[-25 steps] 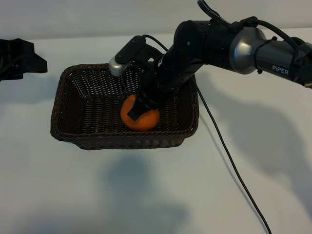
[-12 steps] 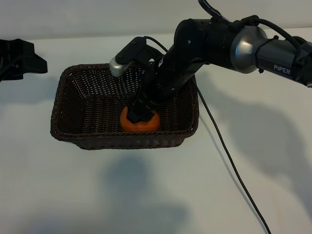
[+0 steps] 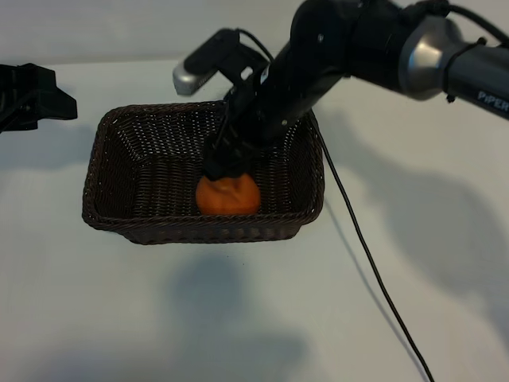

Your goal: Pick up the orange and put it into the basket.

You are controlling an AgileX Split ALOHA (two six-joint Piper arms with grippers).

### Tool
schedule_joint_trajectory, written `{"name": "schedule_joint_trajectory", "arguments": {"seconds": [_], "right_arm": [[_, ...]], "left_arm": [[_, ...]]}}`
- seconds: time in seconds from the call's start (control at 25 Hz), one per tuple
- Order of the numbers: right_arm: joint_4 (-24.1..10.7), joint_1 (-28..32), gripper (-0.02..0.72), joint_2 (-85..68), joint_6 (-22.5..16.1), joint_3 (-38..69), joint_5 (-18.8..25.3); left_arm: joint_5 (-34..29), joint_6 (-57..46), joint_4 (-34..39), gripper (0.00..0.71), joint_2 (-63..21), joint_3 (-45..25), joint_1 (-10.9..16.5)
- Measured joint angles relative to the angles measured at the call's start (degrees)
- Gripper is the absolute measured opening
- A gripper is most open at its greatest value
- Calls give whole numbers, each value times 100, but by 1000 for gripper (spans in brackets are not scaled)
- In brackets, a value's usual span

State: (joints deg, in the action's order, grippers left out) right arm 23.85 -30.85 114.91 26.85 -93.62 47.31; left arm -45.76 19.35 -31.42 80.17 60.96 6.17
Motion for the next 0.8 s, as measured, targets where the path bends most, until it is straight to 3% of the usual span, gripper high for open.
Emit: {"name": "schedule_joint_trajectory", "arguments": {"seconds": [0.2, 0.44, 0.6, 0.8], "right_arm": [[-535, 0, 665, -23, -674, -689, 877], [-1078, 0, 649, -23, -1133, -1516, 1760], [-1425, 0, 640, -29, -1286, -1947, 2171], [-1714, 0, 625, -269, -1348, -2008, 2269]], "left_arm": [[0, 6, 0, 590, 0, 0, 0], [-5, 20, 0, 590, 0, 0, 0], [-5, 20, 0, 590, 0, 0, 0], [-5, 20, 0, 590, 0, 0, 0]]}}
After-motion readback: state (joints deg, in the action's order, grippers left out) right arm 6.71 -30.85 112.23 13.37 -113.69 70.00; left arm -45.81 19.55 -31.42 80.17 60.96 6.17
